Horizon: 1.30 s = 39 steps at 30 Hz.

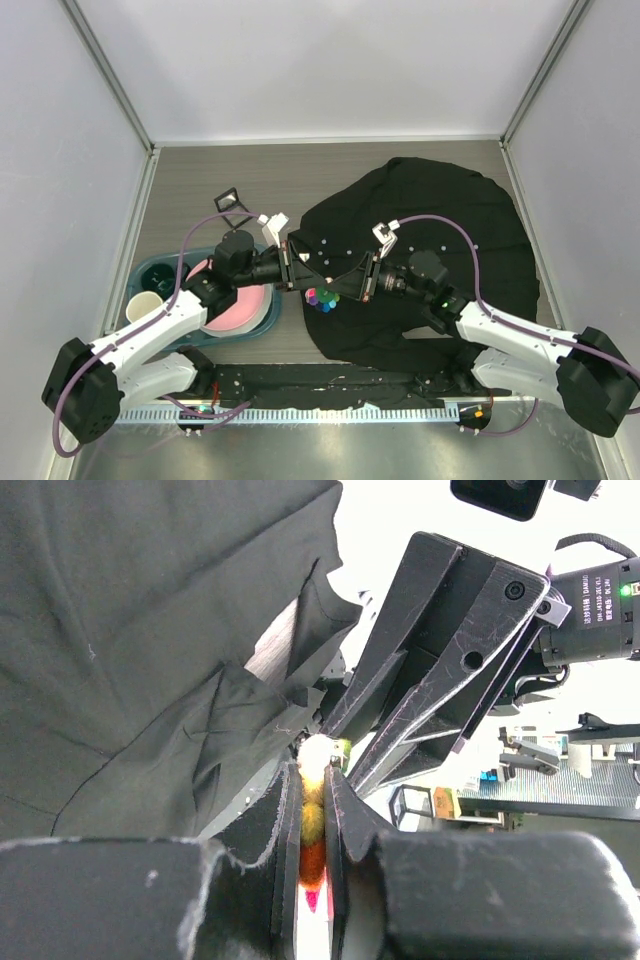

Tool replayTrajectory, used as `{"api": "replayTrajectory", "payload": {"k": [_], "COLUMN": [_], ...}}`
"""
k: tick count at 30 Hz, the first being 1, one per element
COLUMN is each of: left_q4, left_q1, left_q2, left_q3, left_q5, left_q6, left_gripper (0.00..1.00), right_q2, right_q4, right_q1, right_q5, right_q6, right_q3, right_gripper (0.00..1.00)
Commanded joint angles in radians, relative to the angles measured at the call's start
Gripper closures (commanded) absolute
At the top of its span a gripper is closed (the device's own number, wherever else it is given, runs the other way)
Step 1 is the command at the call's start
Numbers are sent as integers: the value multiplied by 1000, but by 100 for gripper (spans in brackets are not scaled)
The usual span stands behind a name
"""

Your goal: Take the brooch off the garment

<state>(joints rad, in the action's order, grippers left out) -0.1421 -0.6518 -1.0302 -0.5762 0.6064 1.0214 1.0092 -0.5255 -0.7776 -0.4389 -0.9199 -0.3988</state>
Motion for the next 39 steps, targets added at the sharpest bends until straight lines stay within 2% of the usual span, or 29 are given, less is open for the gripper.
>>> {"api": "replayTrajectory", "payload": {"k": [1,7,18,32,35,39], "left_q4": [-100,-96,-76,-70,-73,-68], "left_q1": [-26,-26,-26,-26,-26,-26], "left_q2": [-16,-14,9,4,4,10], "left_q3": [-5,3,6,15,15,15], "left_q5": [27,27,20,21,21,21], "left_q6": [20,14,5,-14,-12,-10], "left_gripper": [100,100,100,100,100,100], "right_q2": [8,-4,-4,-23,-17,-15], "right_q4": [-128,-151,-159,-177,-186,-185], "right_q1": [-42,-42,-42,-34,-32,-31], "right_q5": [0,-3,-8,-92,-106,-112], "right_q6": [-26,-59,-60,-53,-60,-56], "right_q3": [-54,-54,-35,-28,-23,-17], "right_gripper": [80,66,63,81,89,89]}}
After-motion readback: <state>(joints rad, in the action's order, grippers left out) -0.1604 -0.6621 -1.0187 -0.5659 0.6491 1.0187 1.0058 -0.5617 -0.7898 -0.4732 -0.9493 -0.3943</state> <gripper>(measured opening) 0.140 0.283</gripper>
